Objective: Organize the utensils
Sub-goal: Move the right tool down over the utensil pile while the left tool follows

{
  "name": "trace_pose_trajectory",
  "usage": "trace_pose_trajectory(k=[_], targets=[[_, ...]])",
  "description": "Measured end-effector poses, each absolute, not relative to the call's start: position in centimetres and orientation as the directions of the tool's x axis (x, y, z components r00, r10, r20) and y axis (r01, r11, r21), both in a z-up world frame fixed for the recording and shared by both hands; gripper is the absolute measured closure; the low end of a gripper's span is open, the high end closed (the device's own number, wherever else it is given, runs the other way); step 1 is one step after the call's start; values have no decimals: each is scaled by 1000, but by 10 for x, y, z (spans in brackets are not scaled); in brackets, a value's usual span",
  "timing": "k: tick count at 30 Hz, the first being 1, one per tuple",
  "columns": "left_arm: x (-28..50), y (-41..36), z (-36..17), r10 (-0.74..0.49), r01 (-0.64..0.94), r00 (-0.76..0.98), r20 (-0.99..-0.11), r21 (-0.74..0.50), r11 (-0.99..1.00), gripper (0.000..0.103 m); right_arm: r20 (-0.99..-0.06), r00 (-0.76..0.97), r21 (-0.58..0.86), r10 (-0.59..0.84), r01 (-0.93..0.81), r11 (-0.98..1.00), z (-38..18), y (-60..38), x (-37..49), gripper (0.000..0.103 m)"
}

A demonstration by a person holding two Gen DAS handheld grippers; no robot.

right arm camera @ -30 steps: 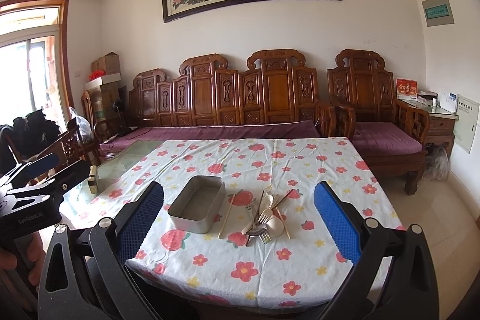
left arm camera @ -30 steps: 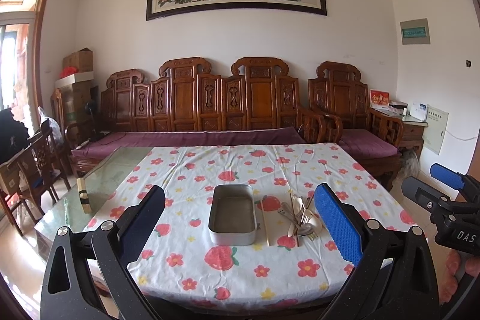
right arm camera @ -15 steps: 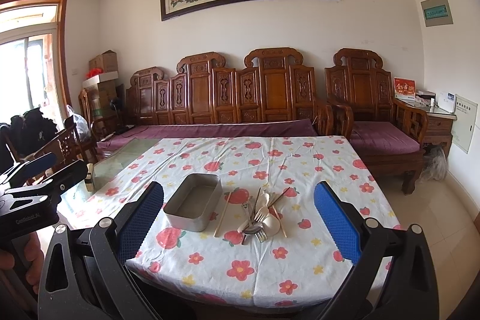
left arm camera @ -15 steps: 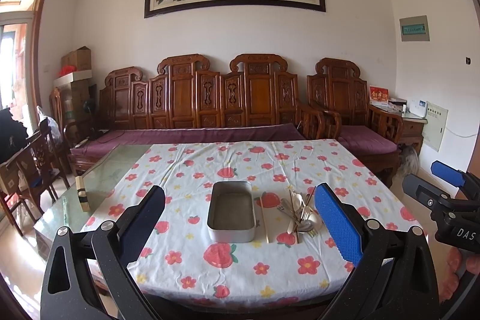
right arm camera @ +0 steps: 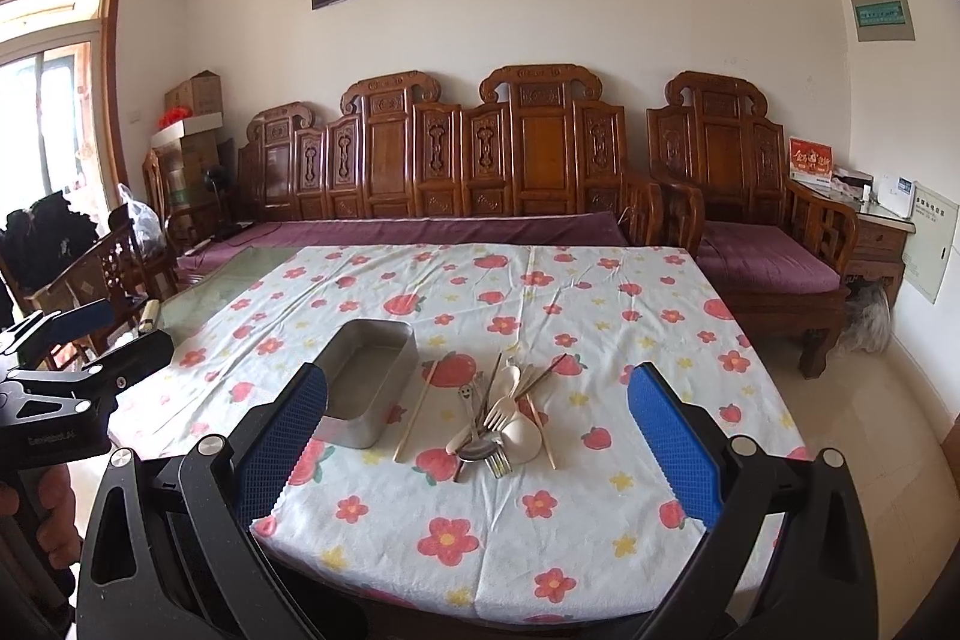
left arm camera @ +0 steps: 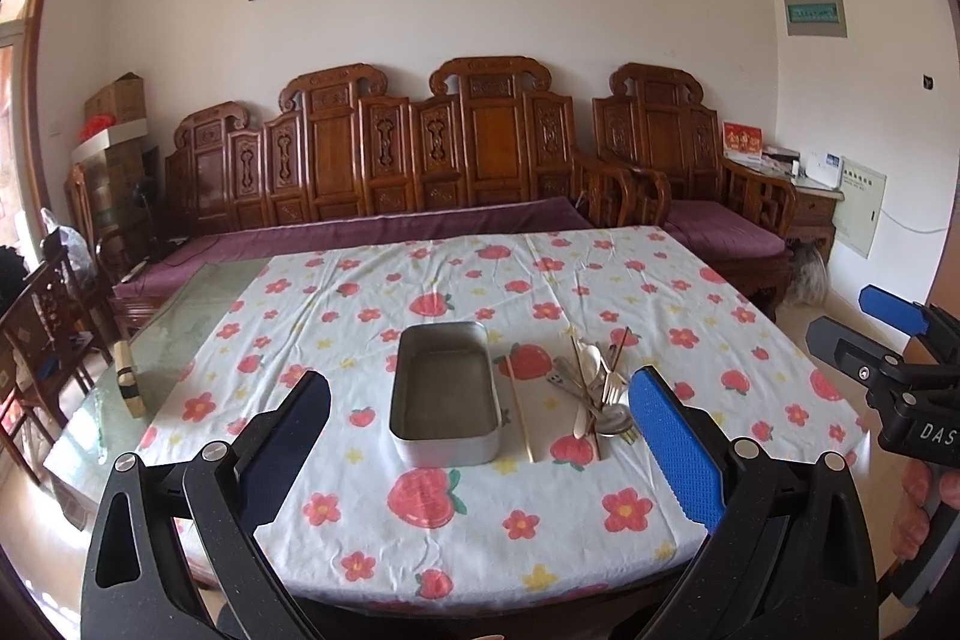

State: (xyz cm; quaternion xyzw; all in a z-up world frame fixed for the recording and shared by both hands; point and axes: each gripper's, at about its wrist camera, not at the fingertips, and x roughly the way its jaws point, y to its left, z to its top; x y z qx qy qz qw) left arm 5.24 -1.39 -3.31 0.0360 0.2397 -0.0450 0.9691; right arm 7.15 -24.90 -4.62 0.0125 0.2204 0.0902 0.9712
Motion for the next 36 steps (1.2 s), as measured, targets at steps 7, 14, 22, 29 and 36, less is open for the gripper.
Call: trace_pose_trajectory(k=[7,14,22,29,36], targets=[[84,-23,-53,-115,153,848,-518,32,988,6,-469,864,52,184,-180,982,-66,-255,109,6],[117,-28,-74,-136,178,815,-563,19,984,6,-529,829,50,185,-187,981,-90,-261,151,10],[157,-32,-93,-171,221,770,-614,6,975,6,-606,775,60,179,-180,982,-116,-267,196,16],[189,-30,-110,-209,242,738,-642,-37,970,6,-678,705,54,205,-231,971,-151,-257,236,29],[209,-35,-127,-212,244,713,-669,-47,969,6,-750,612,91,249,-277,957,-200,-250,288,47]])
